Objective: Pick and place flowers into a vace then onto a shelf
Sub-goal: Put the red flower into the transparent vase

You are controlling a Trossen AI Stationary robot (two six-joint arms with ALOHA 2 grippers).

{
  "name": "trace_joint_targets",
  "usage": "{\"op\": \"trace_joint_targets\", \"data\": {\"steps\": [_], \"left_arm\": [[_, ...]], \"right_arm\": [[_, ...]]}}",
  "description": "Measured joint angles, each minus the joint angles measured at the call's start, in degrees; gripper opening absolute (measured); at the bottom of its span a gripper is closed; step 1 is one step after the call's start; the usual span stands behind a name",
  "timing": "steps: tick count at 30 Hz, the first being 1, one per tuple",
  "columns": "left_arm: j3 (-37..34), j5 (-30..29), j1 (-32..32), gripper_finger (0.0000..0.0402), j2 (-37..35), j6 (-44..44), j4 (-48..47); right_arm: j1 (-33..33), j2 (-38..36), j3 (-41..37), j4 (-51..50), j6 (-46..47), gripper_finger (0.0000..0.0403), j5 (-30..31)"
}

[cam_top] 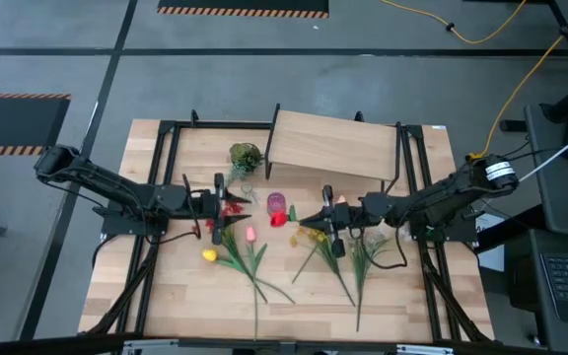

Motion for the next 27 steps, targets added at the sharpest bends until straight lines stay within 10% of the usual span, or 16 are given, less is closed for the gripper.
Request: {"op": "trace_joint_targets", "data": {"steps": [14, 27], "left_arm": [[1.8, 5.2, 0.2, 0.0189, 15.8, -0.3, 21.7], [12.9, 11.7, 4.1, 0.0188, 26.6, -1.0, 21.6]], "right_arm": [[-4.8, 7.3, 0.0, 10.7, 0.5, 0.0, -5.7], [-5.0, 7.3, 0.1, 12.0, 0.2, 0.0, -7.6]]}}
